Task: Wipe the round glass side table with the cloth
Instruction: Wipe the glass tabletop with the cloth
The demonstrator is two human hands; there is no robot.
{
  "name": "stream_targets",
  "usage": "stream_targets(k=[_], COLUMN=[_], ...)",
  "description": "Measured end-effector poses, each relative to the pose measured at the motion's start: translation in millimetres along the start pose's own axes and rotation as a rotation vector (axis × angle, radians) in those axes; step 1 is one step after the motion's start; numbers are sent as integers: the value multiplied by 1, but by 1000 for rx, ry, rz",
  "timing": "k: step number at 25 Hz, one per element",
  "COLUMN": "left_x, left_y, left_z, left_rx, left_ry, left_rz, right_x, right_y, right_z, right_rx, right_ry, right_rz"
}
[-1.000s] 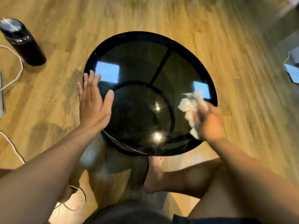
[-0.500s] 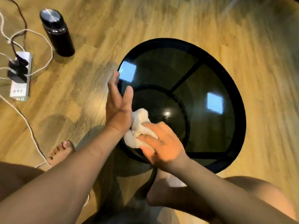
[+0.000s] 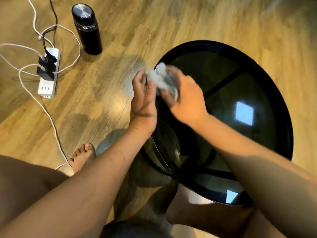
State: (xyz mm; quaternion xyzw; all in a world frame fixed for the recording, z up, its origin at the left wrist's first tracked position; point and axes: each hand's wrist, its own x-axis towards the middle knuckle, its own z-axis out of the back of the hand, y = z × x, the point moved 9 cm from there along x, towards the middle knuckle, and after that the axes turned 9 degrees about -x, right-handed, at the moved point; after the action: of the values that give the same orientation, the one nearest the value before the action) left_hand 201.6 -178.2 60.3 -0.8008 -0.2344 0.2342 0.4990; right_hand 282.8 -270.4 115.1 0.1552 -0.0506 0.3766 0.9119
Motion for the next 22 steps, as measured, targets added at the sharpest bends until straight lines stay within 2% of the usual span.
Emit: stream_targets(k=[4,5,7,12,15,16,18,22], left_x=[-7,-11,-20,-21,-26,-27,-28,-40], left_y=[14,21,30,26,8,1,-6,-5], left_z=[4,4,6,6,-11,-20,-32,-57], left_rx=[-34,-5,83,360,589,699,907,1182], left_ry=[-64,-71,-89,-68,52,108,213,445], left_rz=[45,60,71,31,-108,-184,-292,-453], right_x=[-182,-195,-165,52,123,128,104,-67], right_y=[25,22,3,-79,-112,-117,-105,-57], right_z=[22,24,25,8,-4,-5,1,28], right_rx=[38,12,-62,-420,-496,-471,-352,-89], right_ry=[249,290,265,-72,-28,-16,-13,13], right_rz=[285,375,497,180,-81,-138,-127,14])
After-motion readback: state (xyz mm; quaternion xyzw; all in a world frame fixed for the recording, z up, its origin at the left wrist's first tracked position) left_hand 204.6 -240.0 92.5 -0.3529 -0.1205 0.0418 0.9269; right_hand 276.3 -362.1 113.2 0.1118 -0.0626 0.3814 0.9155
